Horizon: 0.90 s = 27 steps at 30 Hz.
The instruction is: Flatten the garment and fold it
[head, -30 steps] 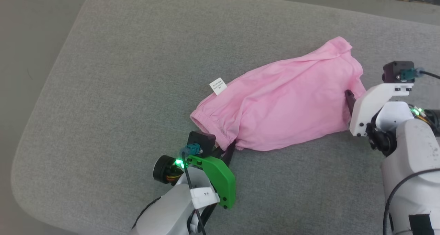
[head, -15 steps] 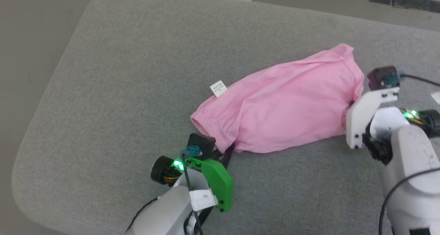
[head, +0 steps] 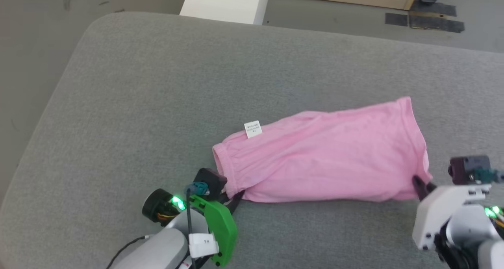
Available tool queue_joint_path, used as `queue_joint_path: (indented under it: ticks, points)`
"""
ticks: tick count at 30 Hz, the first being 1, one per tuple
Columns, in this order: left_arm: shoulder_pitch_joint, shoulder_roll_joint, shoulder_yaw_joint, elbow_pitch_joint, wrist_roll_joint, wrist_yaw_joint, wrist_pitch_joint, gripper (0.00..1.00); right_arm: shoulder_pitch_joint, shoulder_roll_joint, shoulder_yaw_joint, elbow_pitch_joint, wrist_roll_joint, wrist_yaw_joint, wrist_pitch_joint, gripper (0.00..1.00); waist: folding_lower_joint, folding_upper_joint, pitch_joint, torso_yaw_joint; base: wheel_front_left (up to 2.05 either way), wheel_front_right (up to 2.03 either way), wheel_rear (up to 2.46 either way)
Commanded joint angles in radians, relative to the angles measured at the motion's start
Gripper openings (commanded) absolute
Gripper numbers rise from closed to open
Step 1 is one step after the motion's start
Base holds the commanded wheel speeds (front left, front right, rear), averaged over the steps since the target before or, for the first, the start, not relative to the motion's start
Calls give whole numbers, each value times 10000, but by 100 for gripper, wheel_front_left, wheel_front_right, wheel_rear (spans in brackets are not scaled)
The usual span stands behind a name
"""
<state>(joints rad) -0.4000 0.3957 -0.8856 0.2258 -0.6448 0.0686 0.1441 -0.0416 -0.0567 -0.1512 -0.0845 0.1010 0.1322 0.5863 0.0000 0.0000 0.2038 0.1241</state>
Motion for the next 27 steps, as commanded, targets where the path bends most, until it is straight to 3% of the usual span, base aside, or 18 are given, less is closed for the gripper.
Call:
queue_joint_path:
  ticks: [1,5,14,15,16,17,18,27]
  points:
    - [103,192,8,-236,40,-2,112,0,350,27,-45,-324,147,-15,100,0,0,0,-188,-245,0,0,0]
    - [266,587,-6,-819,-56,85,525,0,1173,58,-13,-757,851,-15,265,0,0,0,-259,-443,0,0,0]
    - [584,909,-61,-1240,-401,197,1097,0,1473,62,174,227,1214,-15,312,0,0,0,-127,-659,0,0,0]
    - [586,887,-49,-1239,-426,213,1087,38,1446,63,203,320,1189,-15,346,1,0,0,-119,-664,0,0,0]
    - [585,871,-35,-1241,-431,230,1054,73,1426,63,222,362,1172,-15,353,23,0,0,-118,-667,0,0,0]
    - [600,838,-5,-1246,-466,251,1001,100,1406,63,253,383,1180,-15,335,57,0,0,-130,-672,0,0,0]
    - [626,815,19,-1250,-504,267,965,100,1403,63,260,395,1200,-15,323,100,0,0,-158,-678,0,0,0]
    - [1569,925,619,-1938,-1135,713,153,100,1893,63,-37,-292,1323,-15,182,100,0,0,-757,-710,0,0,0]
